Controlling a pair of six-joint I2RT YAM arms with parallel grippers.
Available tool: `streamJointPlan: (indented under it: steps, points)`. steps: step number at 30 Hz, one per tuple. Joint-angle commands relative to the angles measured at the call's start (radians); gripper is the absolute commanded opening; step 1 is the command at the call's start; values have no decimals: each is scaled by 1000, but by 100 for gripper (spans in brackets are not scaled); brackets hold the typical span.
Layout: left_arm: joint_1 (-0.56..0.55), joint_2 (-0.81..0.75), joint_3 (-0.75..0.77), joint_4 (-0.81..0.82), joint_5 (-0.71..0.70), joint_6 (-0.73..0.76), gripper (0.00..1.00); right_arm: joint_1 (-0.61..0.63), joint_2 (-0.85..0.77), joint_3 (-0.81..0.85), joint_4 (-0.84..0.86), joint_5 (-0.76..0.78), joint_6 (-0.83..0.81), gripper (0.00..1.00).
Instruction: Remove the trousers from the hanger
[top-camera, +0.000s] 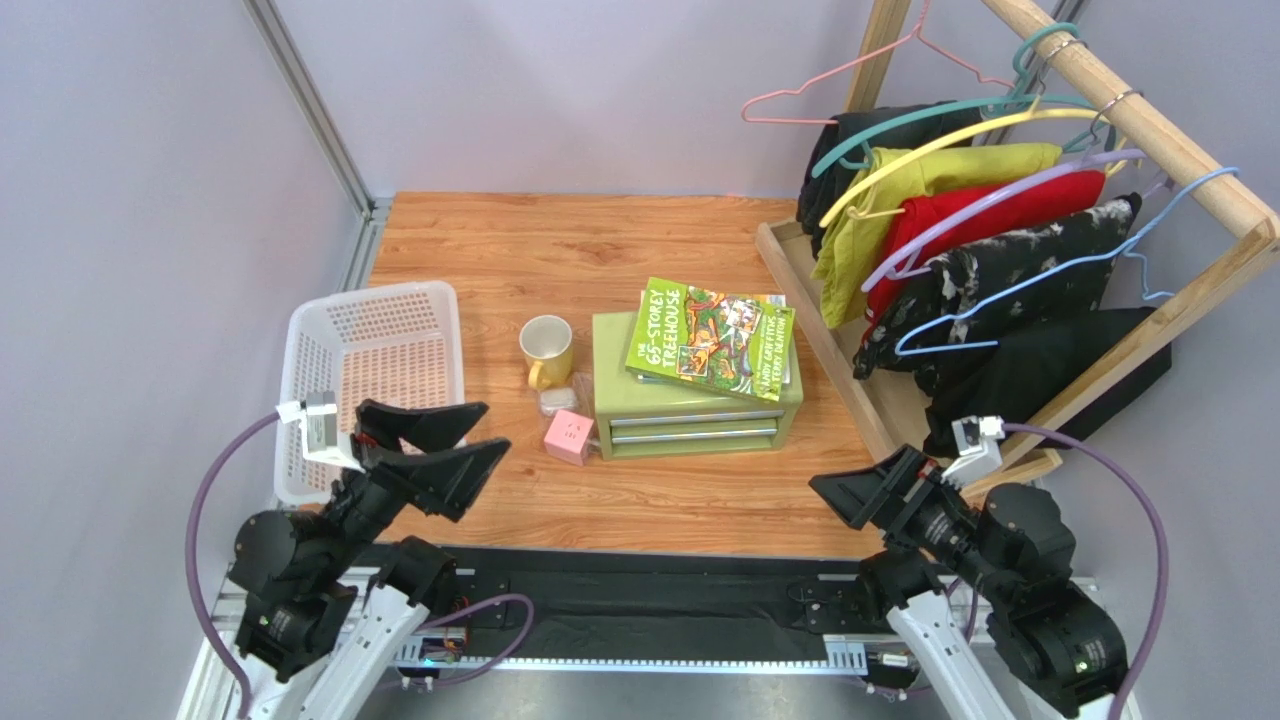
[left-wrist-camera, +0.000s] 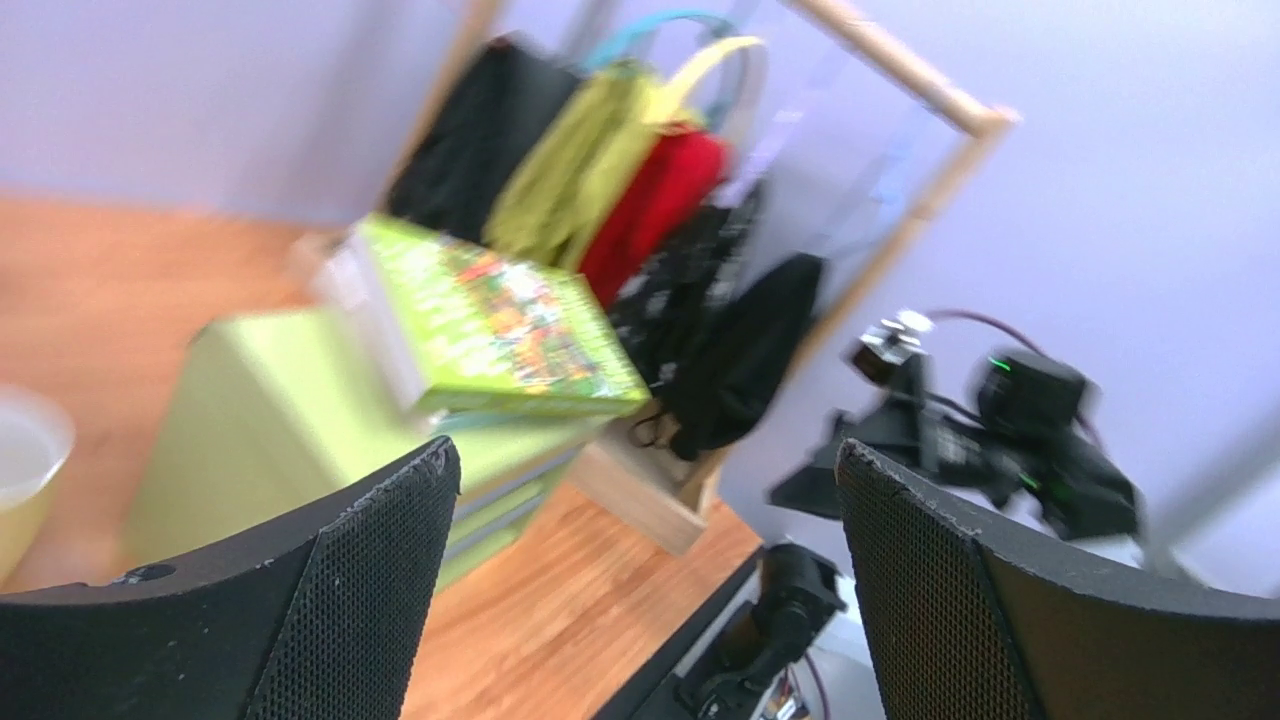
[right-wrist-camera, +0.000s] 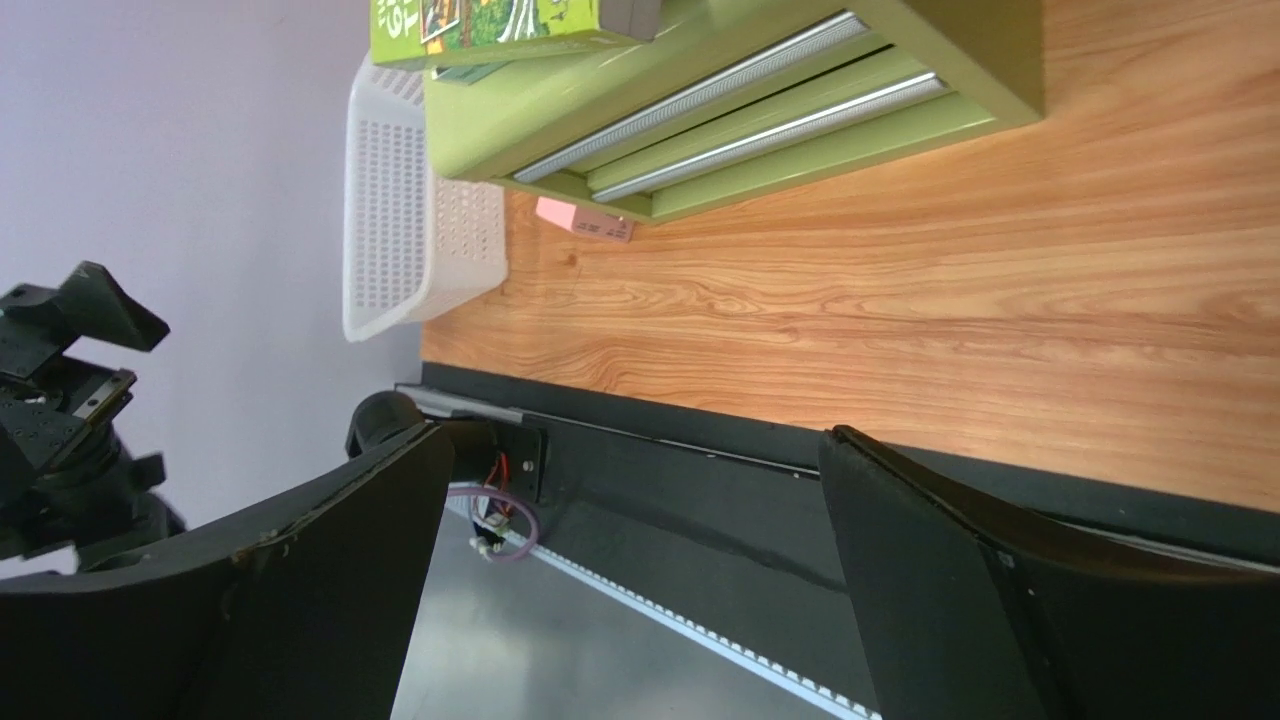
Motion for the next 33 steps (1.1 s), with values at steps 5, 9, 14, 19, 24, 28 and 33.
streamJointPlan:
  steps: [5, 9, 14, 19, 24, 28, 33]
  points:
    - [-3, 168, 193, -535, -178, 24, 99, 7, 12, 318, -207, 180, -27, 100]
    - [-3, 133, 139, -327, -94, -13, 99, 29, 53, 444, -326, 265, 12, 100]
    - [-3, 246, 102, -81, 47, -85, 98, 40, 131, 597, -374, 369, 1, 98]
    - [-3, 513, 192, 13, 256, -100, 90, 56, 209, 723, -347, 446, -36, 95]
    - [-3, 633, 248, 28, 350, -109, 85, 124, 412, 933, -284, 607, -45, 95]
    - [-4, 622, 216, 24, 370, -114, 85, 265, 544, 1026, -250, 798, -16, 95]
    - [-4, 564, 165, -8, 385, -120, 85, 499, 601, 1083, -202, 1131, 51, 90]
